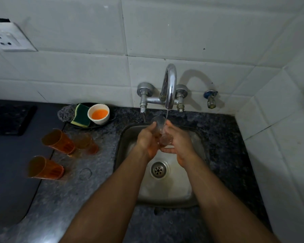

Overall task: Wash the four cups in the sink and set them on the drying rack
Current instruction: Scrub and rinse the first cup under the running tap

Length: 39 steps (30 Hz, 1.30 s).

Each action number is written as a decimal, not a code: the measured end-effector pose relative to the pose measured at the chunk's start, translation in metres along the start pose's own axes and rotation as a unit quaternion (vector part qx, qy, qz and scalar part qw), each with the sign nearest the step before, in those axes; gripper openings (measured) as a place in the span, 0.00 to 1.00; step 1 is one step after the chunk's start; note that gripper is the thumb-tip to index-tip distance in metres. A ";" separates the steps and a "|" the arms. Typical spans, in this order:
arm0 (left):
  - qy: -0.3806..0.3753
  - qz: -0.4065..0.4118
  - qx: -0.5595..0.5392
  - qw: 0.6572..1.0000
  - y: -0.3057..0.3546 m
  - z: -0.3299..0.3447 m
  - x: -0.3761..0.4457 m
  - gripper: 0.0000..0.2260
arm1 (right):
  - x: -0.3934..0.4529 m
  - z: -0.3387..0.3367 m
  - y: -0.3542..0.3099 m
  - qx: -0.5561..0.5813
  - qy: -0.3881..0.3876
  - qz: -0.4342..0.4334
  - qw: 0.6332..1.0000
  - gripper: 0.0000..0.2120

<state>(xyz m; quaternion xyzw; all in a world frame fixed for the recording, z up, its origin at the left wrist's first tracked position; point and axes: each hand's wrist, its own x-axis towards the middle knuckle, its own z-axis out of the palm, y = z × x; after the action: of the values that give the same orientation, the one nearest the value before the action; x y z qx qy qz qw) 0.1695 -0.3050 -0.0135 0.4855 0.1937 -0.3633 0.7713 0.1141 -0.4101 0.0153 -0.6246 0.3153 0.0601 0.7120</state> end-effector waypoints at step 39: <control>0.008 0.018 0.100 0.995 0.008 -0.022 -0.013 0.30 | 0.000 -0.022 0.009 -0.461 -0.005 -0.507 0.729 0.10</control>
<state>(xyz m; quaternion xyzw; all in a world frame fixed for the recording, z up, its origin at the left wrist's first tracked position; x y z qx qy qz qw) 0.1684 -0.2783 -0.0102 0.5662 0.1536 -0.3636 0.7236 0.1017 -0.4287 0.0073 -0.9425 -0.1183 -0.1683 0.2633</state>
